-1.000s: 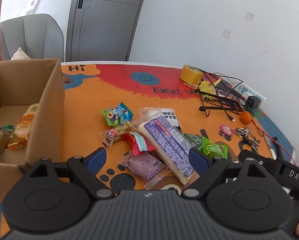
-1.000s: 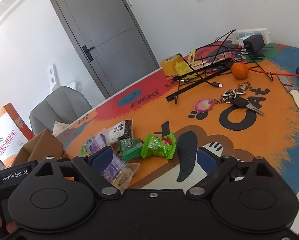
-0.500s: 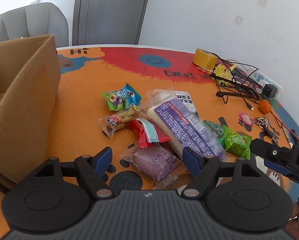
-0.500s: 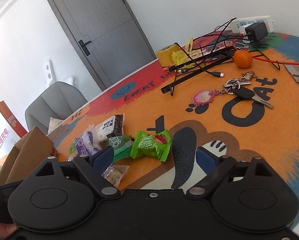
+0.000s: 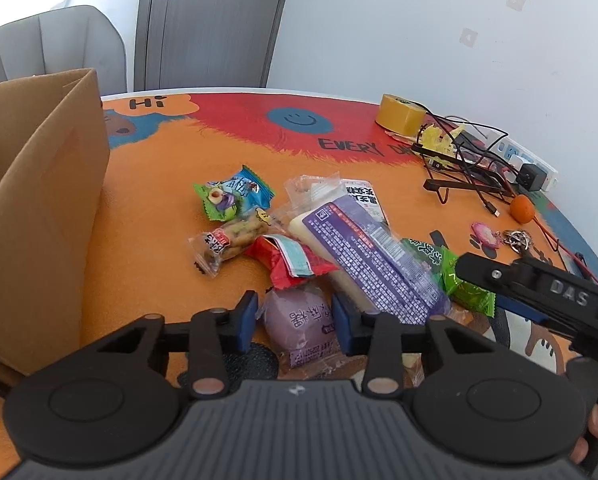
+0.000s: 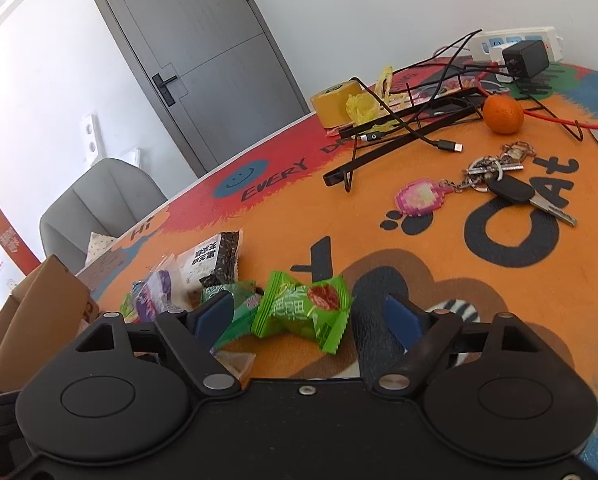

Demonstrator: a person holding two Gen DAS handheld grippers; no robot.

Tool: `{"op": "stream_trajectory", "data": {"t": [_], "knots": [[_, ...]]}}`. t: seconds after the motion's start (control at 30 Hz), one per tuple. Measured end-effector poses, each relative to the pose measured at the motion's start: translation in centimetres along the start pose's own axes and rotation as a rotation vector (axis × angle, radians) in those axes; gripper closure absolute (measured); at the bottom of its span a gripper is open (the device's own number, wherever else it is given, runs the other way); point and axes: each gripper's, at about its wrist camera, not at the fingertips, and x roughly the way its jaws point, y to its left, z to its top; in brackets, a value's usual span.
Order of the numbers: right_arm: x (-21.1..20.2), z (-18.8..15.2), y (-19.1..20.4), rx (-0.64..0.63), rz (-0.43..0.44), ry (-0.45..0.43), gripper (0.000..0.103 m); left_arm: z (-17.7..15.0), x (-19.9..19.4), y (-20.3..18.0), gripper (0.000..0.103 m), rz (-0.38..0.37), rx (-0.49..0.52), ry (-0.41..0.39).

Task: Organize snacks
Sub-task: 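Grasp the pink packet with the left gripper while the right grasps the green candy, then lift both held packets and carry them over the cardboard box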

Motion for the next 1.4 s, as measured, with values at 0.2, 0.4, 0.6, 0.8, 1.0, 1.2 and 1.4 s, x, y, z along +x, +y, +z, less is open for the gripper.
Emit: {"op": "stream_trajectory", "data": {"t": [0.2,0.4,0.6,0.8,1.0,1.2,1.4], "knots": [[0.5,-0.3,0.6,-0.034,-0.029,-0.013,0.048,0.0,-0.8,0.7,0.069,-0.005,-0.020,-0.006],[0.4,-0.3,0.6,-0.029,-0.021,-0.010,0.062,0.2,-1.6,1.2,0.075,-0.011,-0.034,-0.021],[-1.3,-0.7,0.5,-0.014,-0.013,-0.025,0.073,0.2,-2.6,1.4,0.077,-0.022,-0.043,-0.035],[-3.4,-1.0,0.2,-0.023,-0.007,-0.047,0.074,0.0,-3.5,1.3,0.079,-0.038,-0.042,-0.037],[-4.9,-1.4,0.4,-0.019,0.011,-0.064,0.074,-0.3,-4.8,1.4,0.095,-0.067,-0.045,-0.051],[-5.5,-1.1,1.5,-0.035,0.042,-0.082,0.074,0.1,-6.4,1.0,0.100,-0.099,-0.029,-0.092],[-6.0,-1.1,2.9,-0.055,0.069,-0.093,0.074,0.7,-7.7,1.5,0.100,-0.093,-0.038,-0.128]]}}
